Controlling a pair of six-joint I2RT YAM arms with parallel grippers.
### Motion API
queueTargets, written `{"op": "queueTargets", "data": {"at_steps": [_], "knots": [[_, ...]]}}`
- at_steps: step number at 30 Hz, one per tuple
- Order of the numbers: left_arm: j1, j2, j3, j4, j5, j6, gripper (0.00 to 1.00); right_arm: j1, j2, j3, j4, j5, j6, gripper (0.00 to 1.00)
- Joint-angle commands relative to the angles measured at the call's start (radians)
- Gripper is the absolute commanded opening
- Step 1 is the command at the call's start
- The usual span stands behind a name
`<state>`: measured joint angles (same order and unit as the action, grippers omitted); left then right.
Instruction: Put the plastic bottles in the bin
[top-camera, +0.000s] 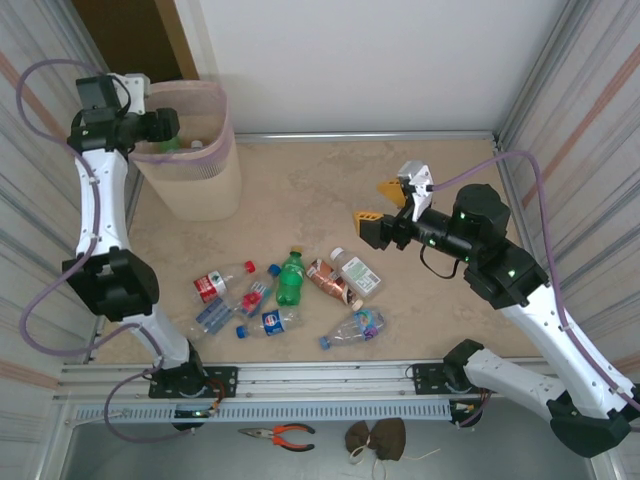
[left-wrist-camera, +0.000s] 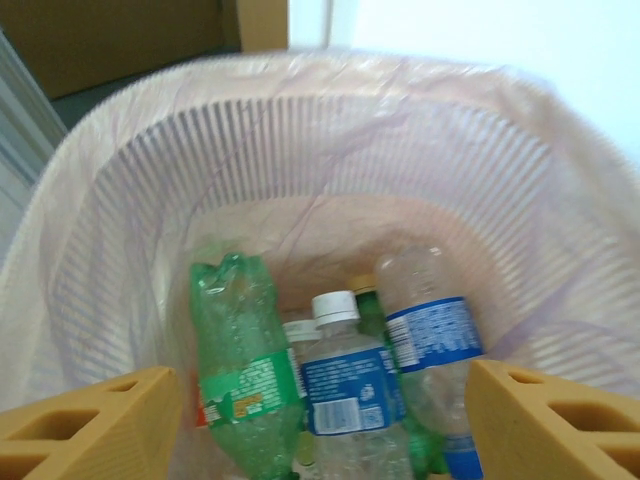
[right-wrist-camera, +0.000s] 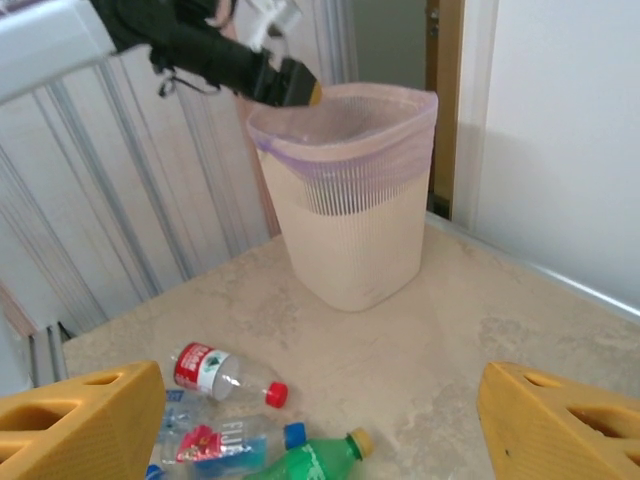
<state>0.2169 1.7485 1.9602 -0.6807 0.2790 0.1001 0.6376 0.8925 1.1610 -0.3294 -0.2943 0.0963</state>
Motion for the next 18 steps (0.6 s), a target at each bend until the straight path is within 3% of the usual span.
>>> {"op": "queueTargets", "data": {"at_steps": [1, 8, 18], "knots": [[0.006, -0.098, 0.008, -0.004, 0.132, -0.044, 0.74, 0.005, 0.025, 0.032, -0.11, 0.03, 0.019, 0.8], [-0.021, -0.284, -0.202, 0.072, 0.307, -0.089, 0.73, 0.004, 0.121, 0.031, -0.304, 0.105, 0.02, 0.76], [-0.112, -0.553, -0.561, 0.184, 0.417, -0.158, 0.73, 0.005, 0.273, -0.073, -0.373, 0.157, -0.013, 0.74]]}}
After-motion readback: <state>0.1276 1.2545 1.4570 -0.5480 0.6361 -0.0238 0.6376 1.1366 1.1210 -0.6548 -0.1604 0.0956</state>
